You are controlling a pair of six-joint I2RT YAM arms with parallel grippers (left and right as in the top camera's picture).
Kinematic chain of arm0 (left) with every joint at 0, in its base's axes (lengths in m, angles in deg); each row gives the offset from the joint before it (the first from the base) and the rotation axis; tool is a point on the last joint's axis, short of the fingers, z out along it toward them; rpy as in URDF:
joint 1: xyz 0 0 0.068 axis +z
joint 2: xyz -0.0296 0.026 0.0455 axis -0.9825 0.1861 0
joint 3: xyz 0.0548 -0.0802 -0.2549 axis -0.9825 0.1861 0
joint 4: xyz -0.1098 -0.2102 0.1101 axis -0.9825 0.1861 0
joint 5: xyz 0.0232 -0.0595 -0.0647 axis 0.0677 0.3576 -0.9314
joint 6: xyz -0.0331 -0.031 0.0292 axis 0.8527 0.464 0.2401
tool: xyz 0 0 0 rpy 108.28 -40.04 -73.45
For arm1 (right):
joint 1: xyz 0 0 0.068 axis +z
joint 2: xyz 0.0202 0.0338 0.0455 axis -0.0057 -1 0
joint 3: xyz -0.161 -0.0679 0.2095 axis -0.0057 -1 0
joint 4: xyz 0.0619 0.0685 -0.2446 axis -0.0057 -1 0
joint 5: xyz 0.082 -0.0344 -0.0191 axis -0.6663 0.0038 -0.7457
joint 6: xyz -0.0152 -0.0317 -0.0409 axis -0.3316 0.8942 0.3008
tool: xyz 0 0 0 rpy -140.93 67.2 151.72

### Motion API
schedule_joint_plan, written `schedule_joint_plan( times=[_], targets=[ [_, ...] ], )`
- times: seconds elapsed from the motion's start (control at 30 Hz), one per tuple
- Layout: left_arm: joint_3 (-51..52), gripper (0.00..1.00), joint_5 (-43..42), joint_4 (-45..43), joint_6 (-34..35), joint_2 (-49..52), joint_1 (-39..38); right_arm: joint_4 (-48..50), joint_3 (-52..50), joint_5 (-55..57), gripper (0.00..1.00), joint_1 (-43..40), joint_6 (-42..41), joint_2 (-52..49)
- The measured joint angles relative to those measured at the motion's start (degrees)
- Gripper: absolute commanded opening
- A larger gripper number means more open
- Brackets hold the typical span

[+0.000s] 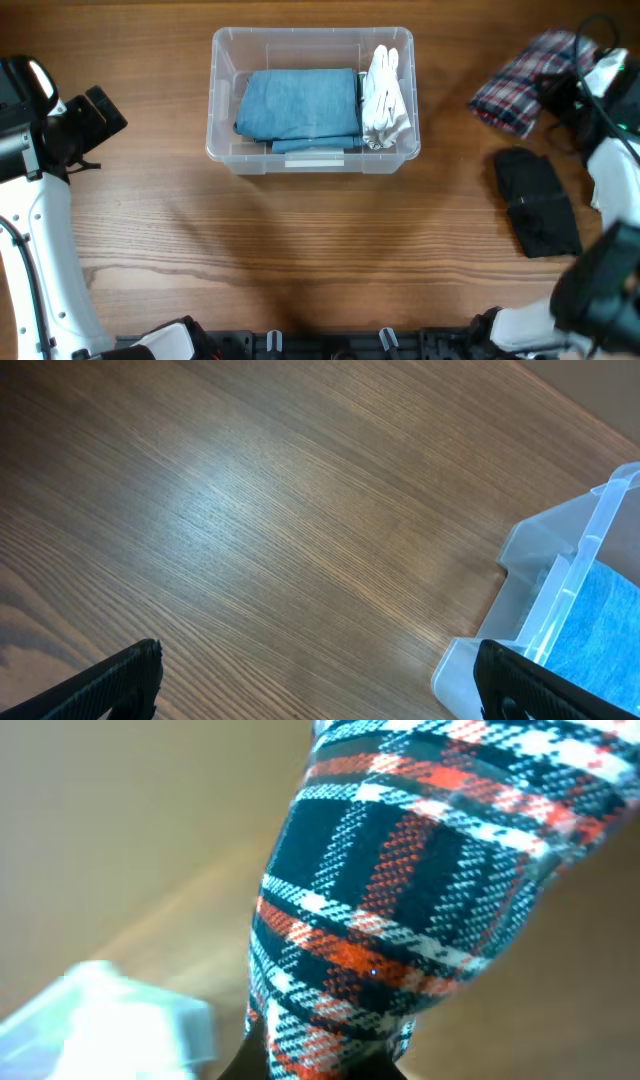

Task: Pack container
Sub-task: 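Carry the plaid shirt over the box and lower it at the left end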

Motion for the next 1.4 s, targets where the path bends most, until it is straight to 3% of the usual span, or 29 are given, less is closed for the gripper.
schedule_joint_plan(
  times=[0.1, 0.2, 0.27, 0.37, 0.53, 0.63, 0.8, 1.07, 1.4],
  targets=[
    [0.00, 1.00, 0.00, 0.02, 0.00, 0.00, 0.00, 0.46, 0.00, -7.63, 0.04, 0.04, 4.04, 12.15],
    [0.00, 1.00, 0.00, 0.00, 0.00, 0.00, 0.00, 7.76, 0.00, -20.28, 0.04, 1.38, 5.49, 17.90],
    [0.00, 1.00, 0.00, 0.00, 0.00, 0.00, 0.00, 11.80, 0.02, -29.18, 0.04, 7.43, 6.23, 19.82],
    [0.00, 1.00, 0.00, 0.02, 0.00, 0.00, 0.00, 11.82, 0.00, -32.15, 0.04, 18.62, 7.43, 19.37],
    [0.00, 1.00, 0.00, -0.02, 0.00, 0.00, 0.00, 15.76, 0.00, -26.18, 0.04, 36.44, 7.93, 13.62],
    [0.02, 1.00, 0.00, 0.02, 0.00, 0.00, 0.00, 23.15, -0.11, -18.40, 0.04, 43.19, 0.81, 8.26],
    [0.02, 1.00, 0.00, 0.02, 0.00, 0.00, 0.00, 27.56, -0.11, -6.49, 0.04, 50.53, -11.10, 0.98],
    [0.04, 1.00, 0.00, 0.04, 0.00, 0.00, 0.00, 36.83, -0.11, -0.57, 0.04, 53.18, -19.74, -7.26],
    [0.07, 1.00, 0.00, 0.04, 0.00, 0.00, 0.00, 45.75, -0.11, -2.29, 0.04, 53.33, -21.20, -18.75]
  ],
)
